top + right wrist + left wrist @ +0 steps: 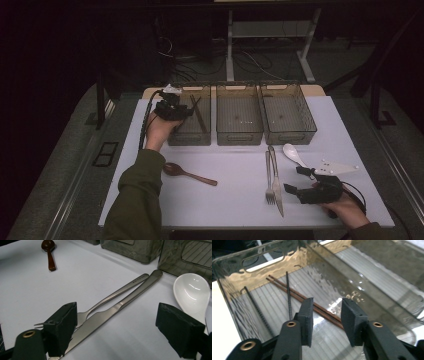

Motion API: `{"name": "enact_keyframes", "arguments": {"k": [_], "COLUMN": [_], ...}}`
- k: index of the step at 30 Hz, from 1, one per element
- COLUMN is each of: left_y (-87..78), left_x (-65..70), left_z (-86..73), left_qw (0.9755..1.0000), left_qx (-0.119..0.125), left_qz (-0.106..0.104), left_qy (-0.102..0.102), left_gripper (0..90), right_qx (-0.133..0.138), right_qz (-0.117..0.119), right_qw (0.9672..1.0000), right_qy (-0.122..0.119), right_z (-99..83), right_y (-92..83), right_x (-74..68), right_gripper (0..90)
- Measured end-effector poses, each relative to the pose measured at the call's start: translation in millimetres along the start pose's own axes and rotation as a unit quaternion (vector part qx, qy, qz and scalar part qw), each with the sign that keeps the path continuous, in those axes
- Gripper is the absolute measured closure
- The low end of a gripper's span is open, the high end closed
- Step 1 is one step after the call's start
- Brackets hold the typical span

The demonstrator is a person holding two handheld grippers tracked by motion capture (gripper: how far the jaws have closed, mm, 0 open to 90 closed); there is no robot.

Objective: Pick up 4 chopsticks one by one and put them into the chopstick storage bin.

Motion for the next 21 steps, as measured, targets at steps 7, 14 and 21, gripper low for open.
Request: {"name": "enact_keyframes", "arguments": {"k": [7, 14, 21], "left_y": [-12.2, -27.0, -38.9], "left_x": [14.8, 31.5, 49.7], "left_z": [7.2, 9.1, -3.2], "left_qw": [0.9996, 0.9981, 0.9957], "left_qx": [0.009, 0.028, 0.04], "left_qz": [-0.013, -0.036, -0.068], "left_qy": [0.025, 0.042, 0.048], "left_gripper": [49.2, 43.2, 41.2], "right_qx": [0.0, 0.002, 0.002], "right_qz": [0.0, -0.008, -0.008], "right_qw": [1.0, 0.9999, 0.9999], "right_qy": [0.0, 0.007, 0.007], "right_z": [0.2, 0.4, 0.1], "right_y": [-0.2, 0.1, -0.1], "right_x": [-0.2, 0.4, 0.5], "right_gripper": [17.1, 17.1, 17.1]}}
Point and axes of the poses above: each handheld gripper's, and its own axes: y roughly forward along the jaws, z roughly out of its top, x roughly to its right, the point moved 4 cm from there along y, roughly forward along the jaws, and after that the axes turned 11 degrees about x, right-handed, at the moved point
